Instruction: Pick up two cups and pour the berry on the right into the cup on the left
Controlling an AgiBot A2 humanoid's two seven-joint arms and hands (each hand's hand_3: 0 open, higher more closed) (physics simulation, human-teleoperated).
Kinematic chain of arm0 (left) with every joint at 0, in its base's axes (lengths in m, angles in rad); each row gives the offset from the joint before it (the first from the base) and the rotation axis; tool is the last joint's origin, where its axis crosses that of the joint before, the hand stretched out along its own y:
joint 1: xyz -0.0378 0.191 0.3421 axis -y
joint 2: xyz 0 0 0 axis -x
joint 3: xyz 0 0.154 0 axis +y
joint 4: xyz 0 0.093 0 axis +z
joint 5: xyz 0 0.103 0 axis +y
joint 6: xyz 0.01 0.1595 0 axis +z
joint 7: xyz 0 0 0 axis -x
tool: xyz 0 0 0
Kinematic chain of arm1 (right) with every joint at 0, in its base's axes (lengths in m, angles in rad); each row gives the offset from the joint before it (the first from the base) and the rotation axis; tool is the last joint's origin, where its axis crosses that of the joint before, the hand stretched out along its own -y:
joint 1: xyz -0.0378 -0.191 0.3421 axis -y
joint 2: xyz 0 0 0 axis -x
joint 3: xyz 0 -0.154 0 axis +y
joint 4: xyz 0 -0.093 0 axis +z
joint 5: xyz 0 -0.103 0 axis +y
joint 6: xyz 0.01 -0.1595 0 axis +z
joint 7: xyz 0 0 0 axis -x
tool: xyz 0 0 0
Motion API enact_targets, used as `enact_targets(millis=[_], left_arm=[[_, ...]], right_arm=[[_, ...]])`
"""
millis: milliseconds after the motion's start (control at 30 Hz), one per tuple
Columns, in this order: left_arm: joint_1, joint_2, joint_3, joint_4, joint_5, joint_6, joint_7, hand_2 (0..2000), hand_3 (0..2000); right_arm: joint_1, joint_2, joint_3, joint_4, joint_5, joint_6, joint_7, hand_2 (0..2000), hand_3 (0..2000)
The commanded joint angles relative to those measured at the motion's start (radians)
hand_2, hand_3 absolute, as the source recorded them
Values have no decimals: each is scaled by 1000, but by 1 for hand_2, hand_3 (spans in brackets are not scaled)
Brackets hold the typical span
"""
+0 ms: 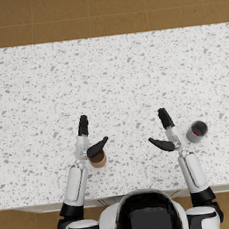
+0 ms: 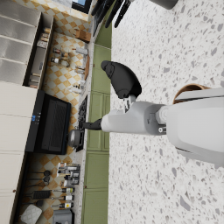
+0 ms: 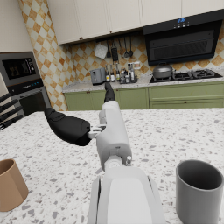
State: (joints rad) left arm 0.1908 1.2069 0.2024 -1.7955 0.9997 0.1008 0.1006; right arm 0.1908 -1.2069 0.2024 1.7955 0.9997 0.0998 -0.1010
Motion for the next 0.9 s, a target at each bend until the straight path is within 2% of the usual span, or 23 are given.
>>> enact_targets(millis=[33, 600, 633, 667, 700, 733, 900], left_arm=[[0, 0, 0, 0, 0, 0, 0, 0, 0], [0, 0, 0, 0, 0, 0, 0, 0, 0], [2, 1, 30, 16, 0, 0, 0, 0, 0], [-16, -6, 16, -3, 0, -29, -28, 0, 0], [-82, -31, -56, -40, 0, -49, -49, 0, 0], [-97, -35, -55, -58, 31, -64, -64, 0, 0], [-103, -23, -69, -82, 188, -94, -94, 0, 0]], right_arm=[[0, 0, 0, 0, 0, 0, 0, 0, 0], [0, 0, 0, 0, 0, 0, 0, 0, 0], [2, -1, 30, -16, 0, 0, 0, 0, 0], [-5, 0, 27, -5, 0, -28, 29, 0, 0], [-81, 27, -74, 36, 0, -48, 49, 0, 0], [-98, 27, -105, 38, 0, -63, 64, 0, 0], [-127, 20, -164, 53, 156, -93, 94, 0, 0]])
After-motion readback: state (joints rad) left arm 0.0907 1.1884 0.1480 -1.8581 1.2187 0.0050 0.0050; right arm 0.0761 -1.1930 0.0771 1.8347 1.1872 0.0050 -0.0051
